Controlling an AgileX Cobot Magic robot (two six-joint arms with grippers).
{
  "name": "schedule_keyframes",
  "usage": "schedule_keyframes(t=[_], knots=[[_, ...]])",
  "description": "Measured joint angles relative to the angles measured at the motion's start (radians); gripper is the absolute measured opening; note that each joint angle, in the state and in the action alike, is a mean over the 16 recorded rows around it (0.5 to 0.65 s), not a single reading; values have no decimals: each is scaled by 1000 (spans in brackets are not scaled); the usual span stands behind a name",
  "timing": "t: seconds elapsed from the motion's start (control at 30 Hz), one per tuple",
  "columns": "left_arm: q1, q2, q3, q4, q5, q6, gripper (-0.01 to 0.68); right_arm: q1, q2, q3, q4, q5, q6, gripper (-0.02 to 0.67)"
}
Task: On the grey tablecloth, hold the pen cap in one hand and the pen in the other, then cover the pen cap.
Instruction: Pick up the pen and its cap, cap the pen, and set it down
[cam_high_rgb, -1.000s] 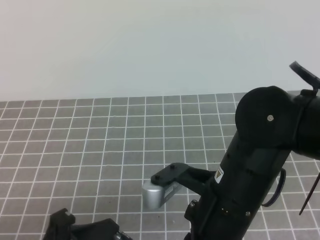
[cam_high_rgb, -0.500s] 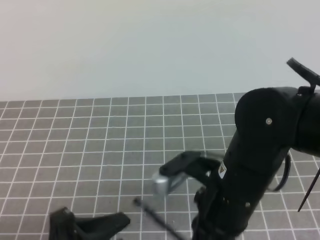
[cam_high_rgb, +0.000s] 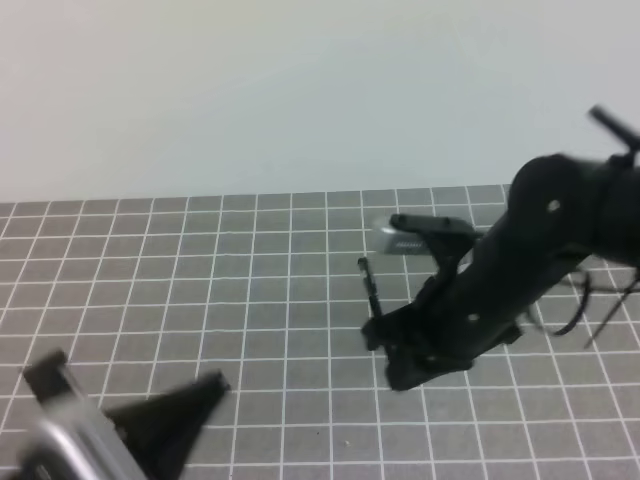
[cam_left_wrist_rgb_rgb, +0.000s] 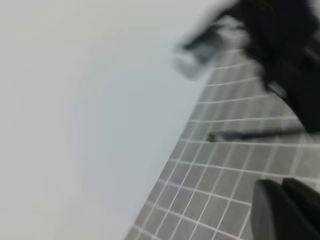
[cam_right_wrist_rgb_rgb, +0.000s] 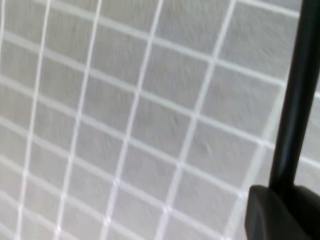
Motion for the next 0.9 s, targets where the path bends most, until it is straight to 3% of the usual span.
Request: schedule_keyframes(t=[0.33,0.7,0.9], knots=[[0,0,-51,-355,-33,120,2,-36,158,0,69,-132,106,64],[0,0,-56,-395,-40,165,1,-38,216,0,64,-121,118,68],[0,0,-57,-398,-43,168,0,-39,218,0,70,-118,116,110]])
